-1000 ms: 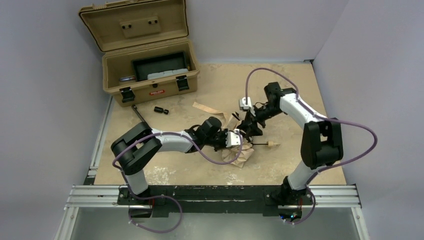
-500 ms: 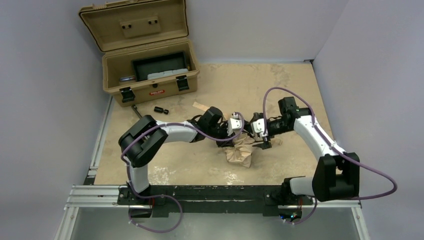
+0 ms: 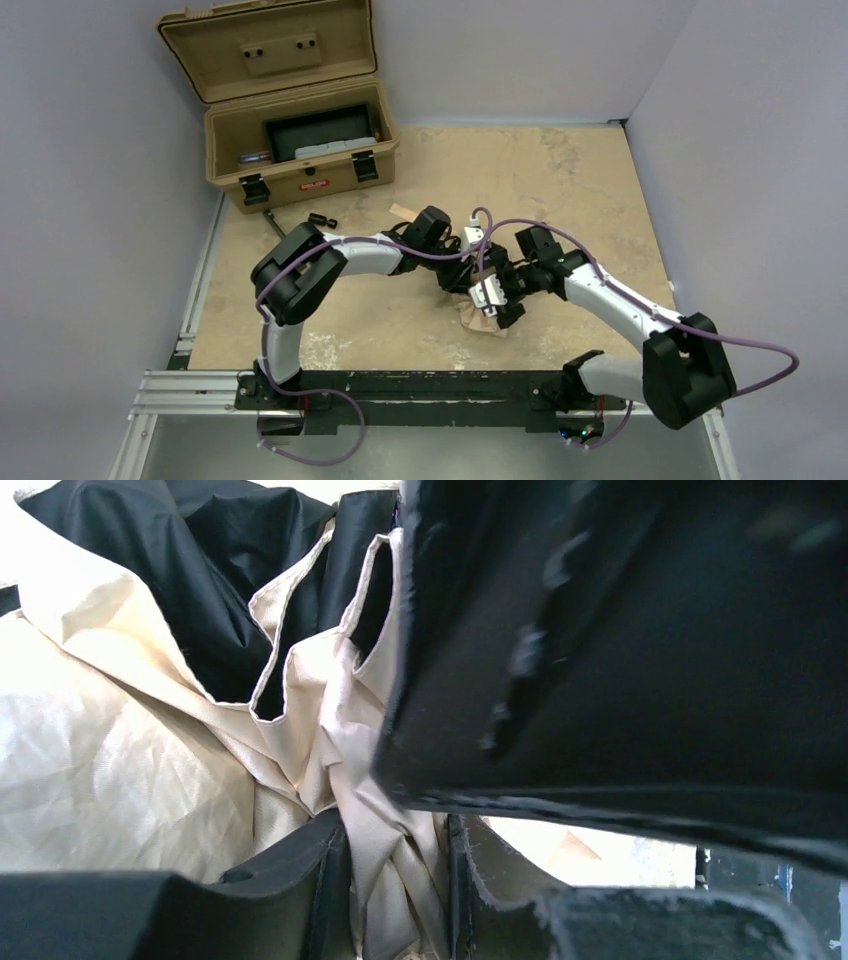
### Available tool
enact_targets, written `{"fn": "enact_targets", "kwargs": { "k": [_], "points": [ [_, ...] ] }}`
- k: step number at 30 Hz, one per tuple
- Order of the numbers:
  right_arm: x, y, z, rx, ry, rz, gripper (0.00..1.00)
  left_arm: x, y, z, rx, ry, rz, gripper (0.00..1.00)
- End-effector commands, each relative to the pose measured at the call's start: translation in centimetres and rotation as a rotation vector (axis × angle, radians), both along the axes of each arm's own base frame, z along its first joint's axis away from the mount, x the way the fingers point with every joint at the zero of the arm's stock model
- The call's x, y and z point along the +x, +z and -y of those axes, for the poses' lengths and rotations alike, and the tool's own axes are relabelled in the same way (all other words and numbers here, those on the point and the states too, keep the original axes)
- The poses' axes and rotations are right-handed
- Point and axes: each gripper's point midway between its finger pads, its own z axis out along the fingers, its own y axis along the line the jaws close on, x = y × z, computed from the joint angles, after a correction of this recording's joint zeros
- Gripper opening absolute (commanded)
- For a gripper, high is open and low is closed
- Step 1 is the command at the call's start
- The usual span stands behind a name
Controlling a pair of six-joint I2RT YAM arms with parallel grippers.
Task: Put away the umbrella
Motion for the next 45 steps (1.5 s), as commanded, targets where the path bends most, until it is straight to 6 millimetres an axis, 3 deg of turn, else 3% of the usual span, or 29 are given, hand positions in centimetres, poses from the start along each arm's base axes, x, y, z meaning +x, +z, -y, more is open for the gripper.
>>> {"fn": "enact_targets", "kwargs": {
  "k": [1, 7, 10, 14, 18, 20, 25, 31, 35, 38, 41, 45],
  "points": [
    [2.3, -1.9, 0.2, -0.079, -0.088, 0.071, 0.98, -7.0, -8.3, -7.3, 0.378, 0.036, -0.337, 0.0],
    [4.2, -4.4, 1.8, -0.177, -0.195, 0.13, 0.97, -7.4, -7.9, -6.8, 0.338, 0.02, -0.368, 0.0],
    [4.2, -5.9, 2.8, -0.241, -0.204, 0.136, 0.93, -7.6, -7.7, -6.6, 0.32, -0.001, -0.39, 0.0],
    [4.7, -6.4, 3.0, -0.288, -0.228, 0.107, 0.7, -7.8, -7.1, -5.9, 0.287, -0.032, -0.411, 0.0],
    [4.9, -7.8, 3.2, -0.356, -0.278, 0.01, 0.29, -7.7, -6.3, -5.3, 0.264, -0.047, -0.419, 0.02],
    [4.9, -8.1, 3.2, -0.364, -0.294, -0.017, 0.21, -7.6, -5.8, -5.0, 0.248, -0.049, -0.419, 0.05],
    [3.2, -8.4, 3.0, -0.36, -0.275, -0.092, 0.14, -5.4, -3.0, -4.4, 0.175, 0.04, -0.378, 0.18],
    [1.0, -8.2, 2.5, -0.343, -0.22, -0.2, 0.11, -1.2, 3.1, -4.6, -0.025, 0.211, -0.247, 0.4],
    [0.8, -8.0, 2.2, -0.34, -0.21, -0.228, 0.1, 0.7, 5.8, -6.0, -0.114, 0.319, -0.178, 0.41],
    [0.8, -7.8, 2.0, -0.346, -0.196, -0.245, 0.1, 1.7, 6.7, -7.3, -0.158, 0.405, -0.137, 0.42],
    [0.4, -7.6, 1.6, -0.336, -0.167, -0.272, 0.1, 3.1, 6.9, -8.8, -0.166, 0.525, -0.127, 0.42],
    [0.0, -7.1, 1.1, -0.307, -0.138, -0.279, 0.1, 5.2, 7.0, -8.9, -0.178, 0.638, -0.196, 0.4]
  ]
}}
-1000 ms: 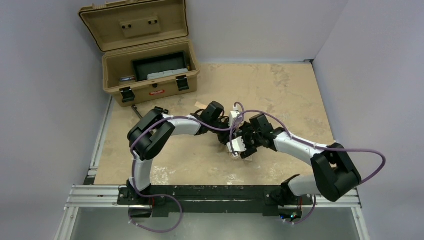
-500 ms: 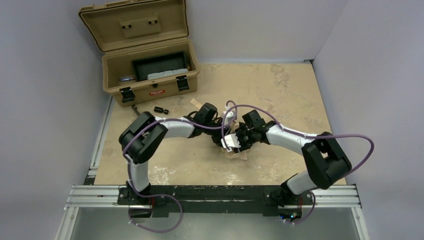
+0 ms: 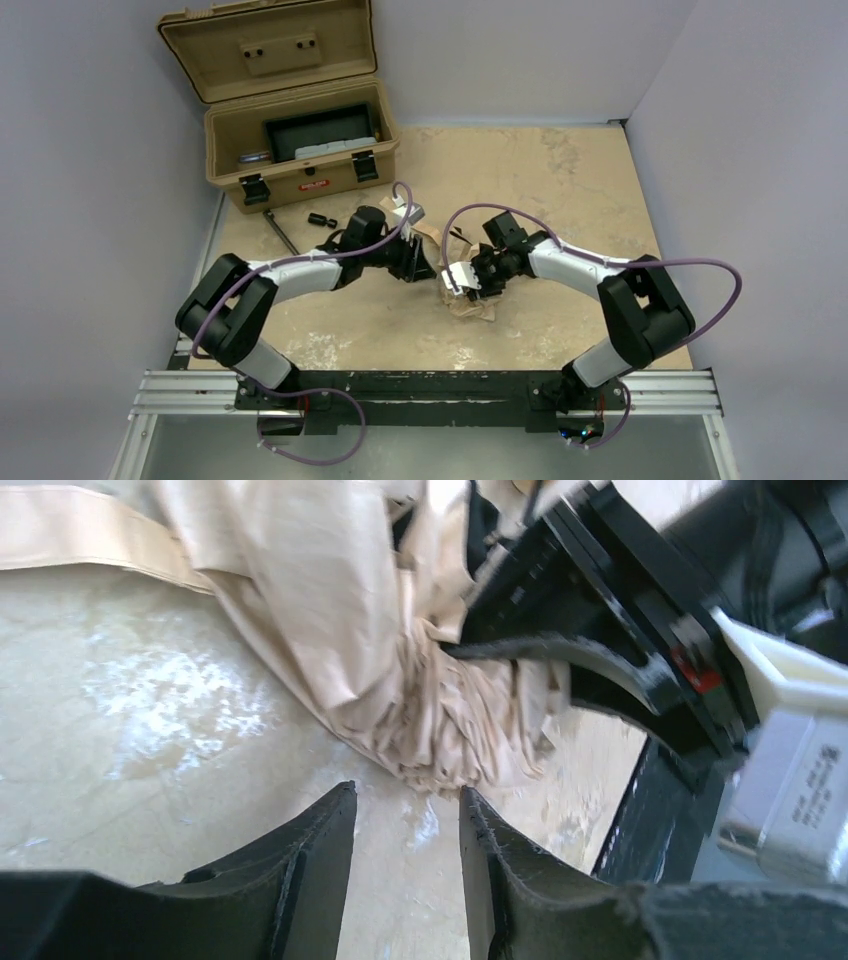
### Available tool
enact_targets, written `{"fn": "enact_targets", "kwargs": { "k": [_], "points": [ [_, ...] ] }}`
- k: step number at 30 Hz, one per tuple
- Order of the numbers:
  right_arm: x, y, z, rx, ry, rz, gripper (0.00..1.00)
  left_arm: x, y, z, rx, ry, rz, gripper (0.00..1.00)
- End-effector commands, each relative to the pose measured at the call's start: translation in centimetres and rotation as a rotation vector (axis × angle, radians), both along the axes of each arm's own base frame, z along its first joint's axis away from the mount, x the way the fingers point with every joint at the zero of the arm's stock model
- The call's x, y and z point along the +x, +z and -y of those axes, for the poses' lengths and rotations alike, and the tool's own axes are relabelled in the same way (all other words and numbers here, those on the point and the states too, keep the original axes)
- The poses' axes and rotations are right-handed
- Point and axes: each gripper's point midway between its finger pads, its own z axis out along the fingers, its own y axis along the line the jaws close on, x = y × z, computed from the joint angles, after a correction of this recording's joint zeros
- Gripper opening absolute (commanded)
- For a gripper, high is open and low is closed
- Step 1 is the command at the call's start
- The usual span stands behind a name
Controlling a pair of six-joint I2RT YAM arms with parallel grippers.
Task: Put away the umbrella
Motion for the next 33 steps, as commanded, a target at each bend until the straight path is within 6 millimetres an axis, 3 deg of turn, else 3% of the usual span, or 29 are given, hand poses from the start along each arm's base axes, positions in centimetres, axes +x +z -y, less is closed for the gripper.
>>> {"fn": "enact_targets", "kwargs": {
  "k": [1, 10, 14, 20, 23, 29, 33],
  "points": [
    [-3.0, -1.9, 2.8, -0.113, -0.019, -0.132, 0.1, 3.6, 1.6, 0.6, -0.073, 0.161, -0.03, 0.4],
    [-2.7, -1.9, 2.5, -0.103, -0.024, -0.128, 0.1, 9.0, 2.9, 5.1, -0.187, 0.199, -0.078, 0.34],
    [-2.5, -1.8, 2.3, -0.096, -0.034, -0.124, 0.1, 9.4, -0.3, 5.8, -0.065, 0.187, -0.161, 0.28],
    [-1.2, -1.1, 1.8, -0.072, -0.069, -0.08, 0.09, 5.1, -6.3, 6.3, 0.087, 0.09, -0.346, 0.03],
    [-0.2, -0.5, 1.4, -0.048, -0.096, -0.041, 0.09, 2.4, -8.1, 6.3, 0.132, 0.039, -0.408, 0.0],
    [1.7, 1.6, 0.5, 0.017, -0.146, 0.045, 0.1, -3.5, -9.5, 8.1, 0.194, -0.126, -0.508, 0.0],
    [2.6, 3.7, -0.2, 0.073, -0.167, 0.094, 0.1, -7.4, -9.2, 9.5, 0.179, -0.226, -0.576, 0.0]
  ]
}}
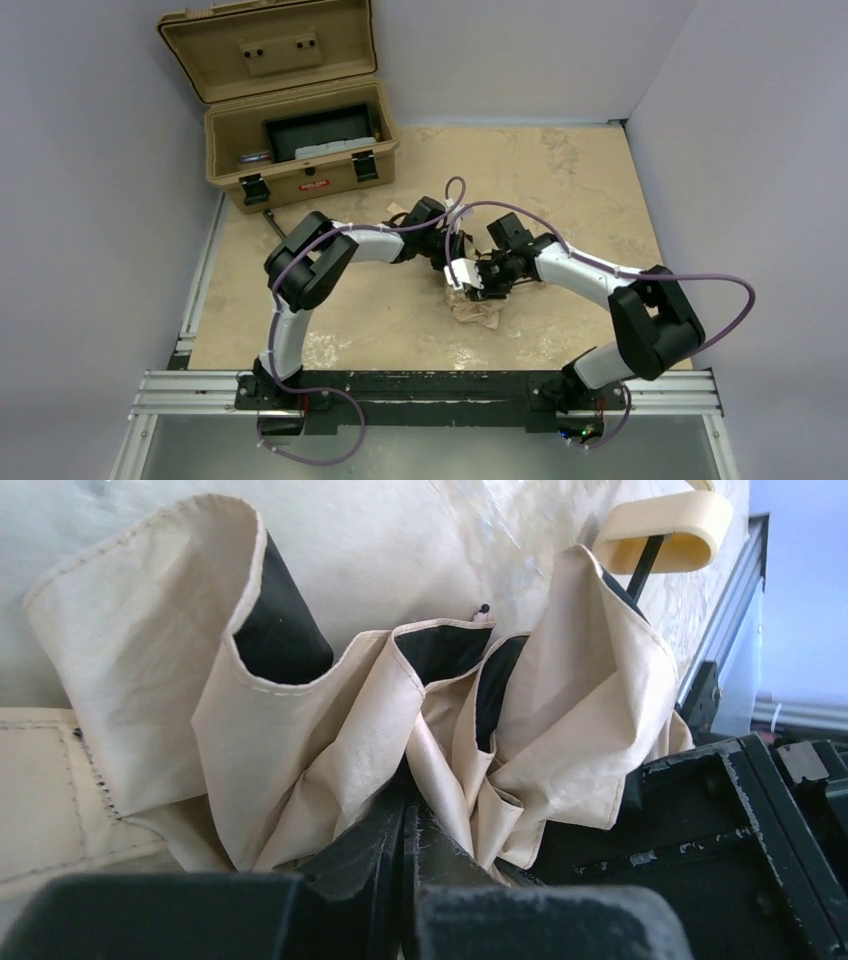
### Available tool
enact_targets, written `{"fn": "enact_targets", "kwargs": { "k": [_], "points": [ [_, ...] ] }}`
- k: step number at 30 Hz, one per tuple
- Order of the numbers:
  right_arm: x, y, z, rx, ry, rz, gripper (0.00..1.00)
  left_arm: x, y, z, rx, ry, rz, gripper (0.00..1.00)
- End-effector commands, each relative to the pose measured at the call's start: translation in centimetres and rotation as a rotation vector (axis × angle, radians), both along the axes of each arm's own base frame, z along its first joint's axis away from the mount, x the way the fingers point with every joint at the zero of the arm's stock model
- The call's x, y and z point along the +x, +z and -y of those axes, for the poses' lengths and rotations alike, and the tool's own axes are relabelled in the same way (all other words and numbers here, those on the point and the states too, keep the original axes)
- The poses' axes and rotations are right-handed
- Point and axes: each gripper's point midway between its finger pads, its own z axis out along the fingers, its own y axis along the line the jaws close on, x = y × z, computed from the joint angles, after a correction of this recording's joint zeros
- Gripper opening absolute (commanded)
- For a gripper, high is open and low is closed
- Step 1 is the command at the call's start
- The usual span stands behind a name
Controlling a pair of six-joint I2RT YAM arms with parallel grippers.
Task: Put away the umbrella
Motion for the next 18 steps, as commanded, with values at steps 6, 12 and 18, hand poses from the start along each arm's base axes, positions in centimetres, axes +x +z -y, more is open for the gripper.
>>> {"fn": "enact_targets", "kwargs": {
  "k": [6, 12, 18],
  "points": [
    [4.1, 0.4, 0.4, -0.038, -0.114, 0.12, 0.08, -13.1, -1.3, 0.2, 0.007, -0.239, -0.281, 0.0],
    [1.2, -3.1, 2.5, -0.189, -0.12, -0.087, 0.05, -7.0, 2.0, -1.1, -0.016, -0.022, -0.146, 0.24],
    [-1.4, -4.7, 3.8, -0.273, -0.072, -0.215, 0.05, -0.1, 8.3, -4.6, -0.108, 0.231, 0.032, 0.38]
  ]
}}
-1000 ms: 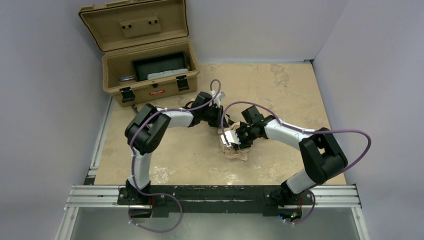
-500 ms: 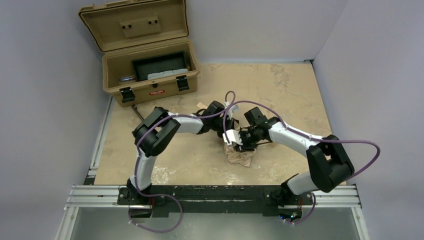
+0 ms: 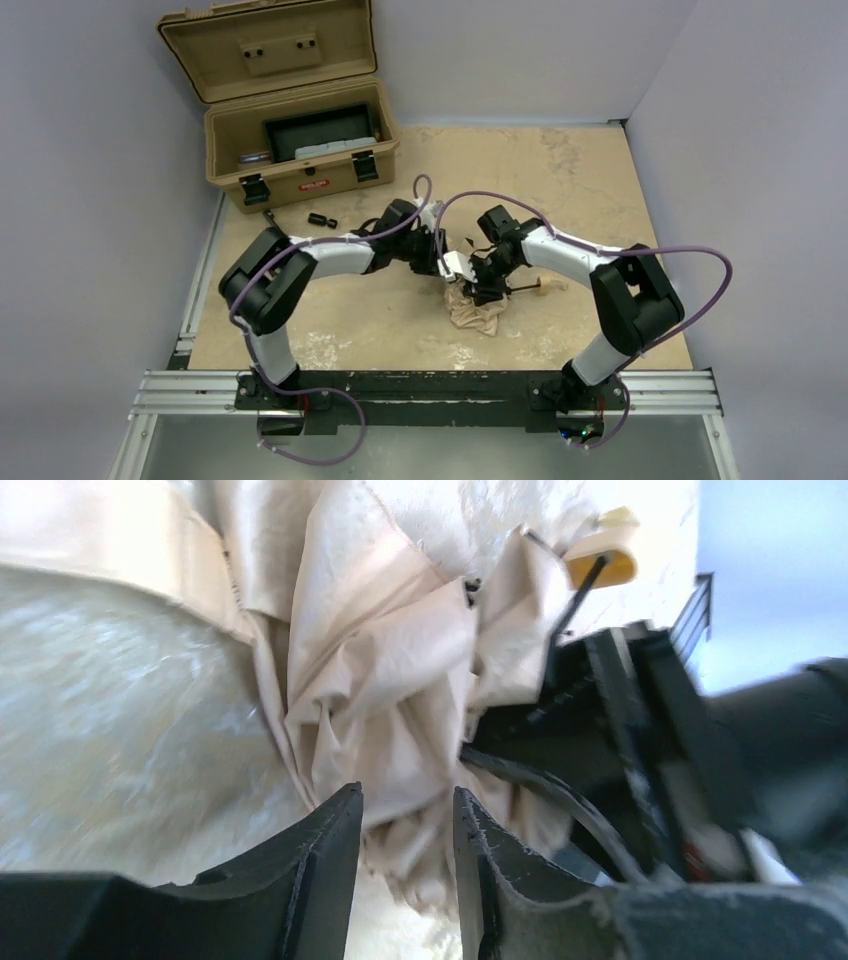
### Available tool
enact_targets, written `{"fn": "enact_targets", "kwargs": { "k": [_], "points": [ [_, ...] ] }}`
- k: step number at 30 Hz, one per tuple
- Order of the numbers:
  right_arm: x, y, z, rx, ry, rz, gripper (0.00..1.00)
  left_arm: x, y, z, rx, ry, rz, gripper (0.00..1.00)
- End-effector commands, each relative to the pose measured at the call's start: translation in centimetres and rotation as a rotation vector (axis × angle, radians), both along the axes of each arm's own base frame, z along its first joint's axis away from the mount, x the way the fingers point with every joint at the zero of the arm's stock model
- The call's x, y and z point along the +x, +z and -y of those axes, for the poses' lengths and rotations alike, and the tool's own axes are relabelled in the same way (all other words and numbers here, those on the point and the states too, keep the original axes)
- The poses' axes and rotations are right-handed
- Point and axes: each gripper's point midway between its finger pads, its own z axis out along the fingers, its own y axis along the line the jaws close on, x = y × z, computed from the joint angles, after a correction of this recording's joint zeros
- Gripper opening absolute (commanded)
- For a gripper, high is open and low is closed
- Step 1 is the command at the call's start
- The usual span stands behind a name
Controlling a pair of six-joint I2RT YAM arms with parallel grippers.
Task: Put away the umbrella
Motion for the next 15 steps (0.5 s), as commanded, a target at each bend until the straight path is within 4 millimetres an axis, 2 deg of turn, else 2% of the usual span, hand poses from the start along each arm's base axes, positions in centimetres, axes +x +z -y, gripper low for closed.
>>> {"fn": "enact_targets", "kwargs": {
  "k": [1, 5, 7, 10, 11, 13, 14, 15],
  "points": [
    [0.1, -3.9, 3.3, -0.19, 0.01, -0.029, 0.05, 2.2, 5.9, -2.4, -0.074, 0.124, 0.087, 0.38],
    [-1.1, -4.6, 3.5, -0.213, 0.037, -0.116, 0.05, 3.0, 6.9, -6.9, -0.009, 0.231, 0.234, 0.38],
    [-1.6, -4.9, 3.4, -0.217, 0.05, -0.165, 0.05, 2.3, 6.3, -9.5, 0.06, 0.273, 0.314, 0.38],
    [-2.4, -5.4, 2.9, -0.209, 0.057, -0.265, 0.05, 1.1, 6.7, -12.9, 0.093, 0.332, 0.465, 0.38],
    [-2.7, -5.6, 2.8, -0.217, 0.057, -0.294, 0.05, 0.6, 7.4, -13.8, 0.072, 0.354, 0.523, 0.4],
    [-3.3, -6.0, 2.9, -0.233, 0.059, -0.36, 0.05, -0.2, 8.2, -15.6, 0.018, 0.419, 0.629, 0.62],
    [-3.3, -6.2, 2.7, -0.23, 0.059, -0.378, 0.05, -0.4, 8.4, -16.6, -0.016, 0.487, 0.659, 0.85],
    [-3.5, -6.4, 2.7, -0.236, 0.059, -0.402, 0.05, -0.6, 8.3, -17.6, -0.055, 0.566, 0.67, 0.98]
  ]
}}
